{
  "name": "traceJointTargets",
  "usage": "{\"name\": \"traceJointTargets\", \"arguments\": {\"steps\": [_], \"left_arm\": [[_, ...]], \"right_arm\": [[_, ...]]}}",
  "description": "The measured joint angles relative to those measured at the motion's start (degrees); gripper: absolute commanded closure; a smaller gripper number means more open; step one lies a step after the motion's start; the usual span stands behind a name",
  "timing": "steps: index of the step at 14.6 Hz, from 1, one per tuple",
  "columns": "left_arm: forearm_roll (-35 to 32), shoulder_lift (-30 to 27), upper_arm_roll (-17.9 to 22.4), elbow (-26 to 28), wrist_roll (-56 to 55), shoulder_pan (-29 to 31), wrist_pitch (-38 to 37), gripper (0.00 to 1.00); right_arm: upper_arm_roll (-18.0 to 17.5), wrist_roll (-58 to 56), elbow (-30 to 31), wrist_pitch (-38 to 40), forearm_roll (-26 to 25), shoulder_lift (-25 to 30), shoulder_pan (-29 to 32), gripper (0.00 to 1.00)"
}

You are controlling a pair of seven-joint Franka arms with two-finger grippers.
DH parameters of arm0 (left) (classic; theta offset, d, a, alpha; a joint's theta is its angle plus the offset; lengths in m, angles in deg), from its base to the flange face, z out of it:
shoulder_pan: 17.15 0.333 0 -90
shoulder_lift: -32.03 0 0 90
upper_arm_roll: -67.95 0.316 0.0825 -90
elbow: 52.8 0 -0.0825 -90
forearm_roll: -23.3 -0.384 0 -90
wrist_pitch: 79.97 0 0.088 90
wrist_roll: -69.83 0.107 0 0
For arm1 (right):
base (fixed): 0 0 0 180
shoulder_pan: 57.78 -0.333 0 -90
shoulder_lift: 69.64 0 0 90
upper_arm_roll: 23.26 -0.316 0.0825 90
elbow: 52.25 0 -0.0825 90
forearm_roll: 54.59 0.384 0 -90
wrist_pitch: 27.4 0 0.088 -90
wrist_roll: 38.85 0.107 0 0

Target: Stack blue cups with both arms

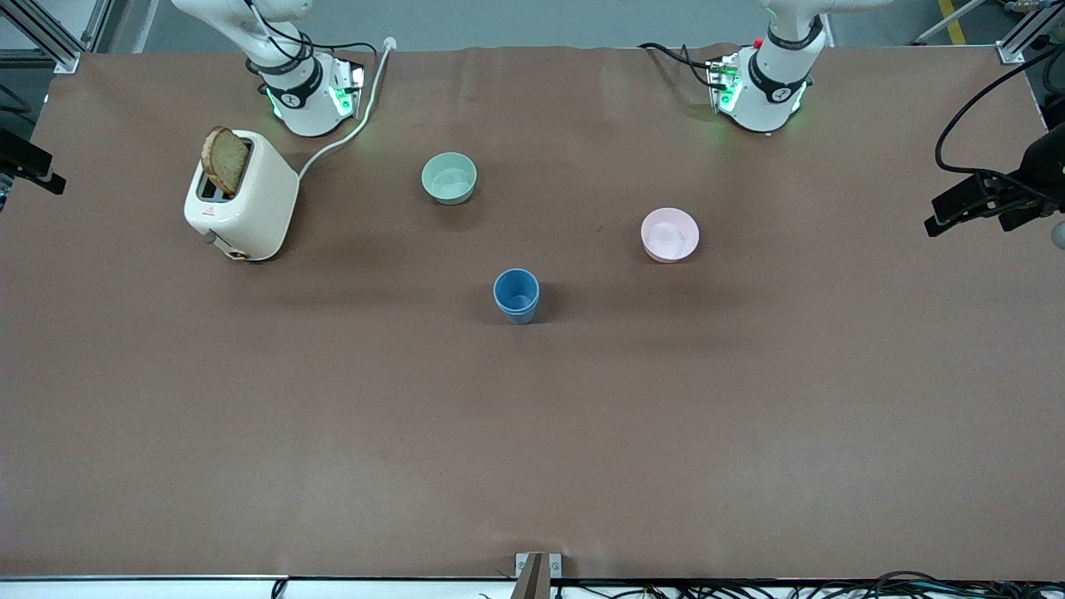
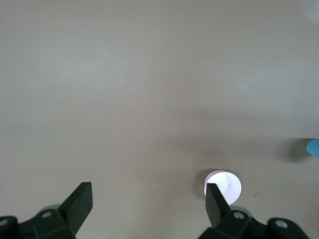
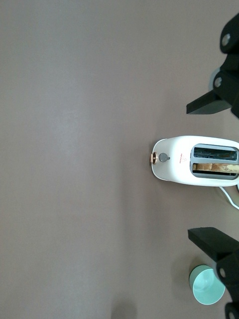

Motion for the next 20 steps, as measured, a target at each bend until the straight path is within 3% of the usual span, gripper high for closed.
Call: {"name": "traceJointTargets", "arguments": {"steps": [20], "left_arm": [[0.01, 0.09, -0.34, -0.03, -0.01, -0.16, 0.09, 0.00]], "right_arm": [[-0.10, 0.01, -0.13, -0.26, 0.00, 0.00, -1.62, 0.00]]}}
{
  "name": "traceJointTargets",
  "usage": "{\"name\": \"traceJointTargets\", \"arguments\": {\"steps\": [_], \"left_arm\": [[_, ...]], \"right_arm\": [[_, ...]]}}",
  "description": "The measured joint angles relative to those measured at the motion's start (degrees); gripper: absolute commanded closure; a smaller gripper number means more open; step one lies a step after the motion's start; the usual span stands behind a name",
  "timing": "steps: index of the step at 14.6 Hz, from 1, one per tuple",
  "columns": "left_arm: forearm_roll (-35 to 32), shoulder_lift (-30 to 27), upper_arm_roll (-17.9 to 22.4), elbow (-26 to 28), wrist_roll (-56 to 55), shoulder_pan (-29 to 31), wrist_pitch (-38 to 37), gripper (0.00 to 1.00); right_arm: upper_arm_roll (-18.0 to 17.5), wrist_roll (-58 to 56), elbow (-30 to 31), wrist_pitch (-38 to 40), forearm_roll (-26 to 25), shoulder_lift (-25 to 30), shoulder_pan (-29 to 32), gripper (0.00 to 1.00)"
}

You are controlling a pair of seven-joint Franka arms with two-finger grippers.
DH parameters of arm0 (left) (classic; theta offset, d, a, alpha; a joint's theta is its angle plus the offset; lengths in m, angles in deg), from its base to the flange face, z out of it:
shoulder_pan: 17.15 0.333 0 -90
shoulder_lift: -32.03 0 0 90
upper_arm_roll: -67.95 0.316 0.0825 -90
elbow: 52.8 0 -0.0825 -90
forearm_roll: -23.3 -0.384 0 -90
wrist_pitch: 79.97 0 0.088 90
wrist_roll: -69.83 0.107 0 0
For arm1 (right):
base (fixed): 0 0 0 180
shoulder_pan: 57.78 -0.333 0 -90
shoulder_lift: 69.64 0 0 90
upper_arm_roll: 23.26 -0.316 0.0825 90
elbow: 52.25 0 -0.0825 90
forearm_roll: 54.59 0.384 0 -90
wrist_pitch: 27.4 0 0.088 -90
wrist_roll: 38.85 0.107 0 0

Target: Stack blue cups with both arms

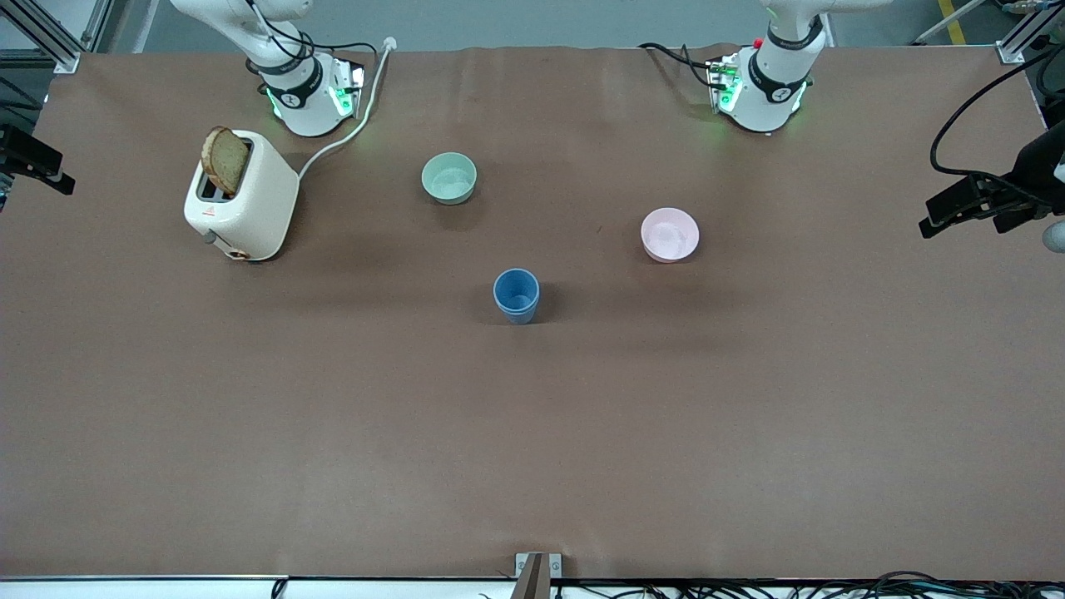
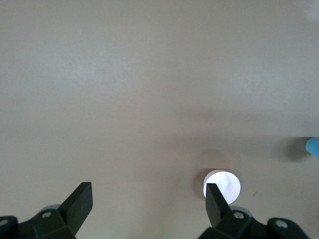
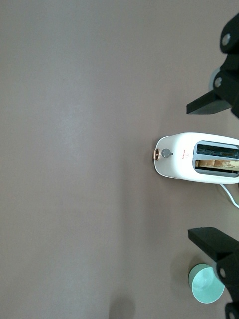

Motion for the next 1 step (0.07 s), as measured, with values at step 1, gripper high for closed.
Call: {"name": "traceJointTargets", "arguments": {"steps": [1], "left_arm": [[0.00, 0.00, -0.01, 0.00, 0.01, 0.00, 0.00, 0.00]], "right_arm": [[0.00, 0.00, 0.00, -0.03, 0.00, 0.00, 0.00, 0.00]]}}
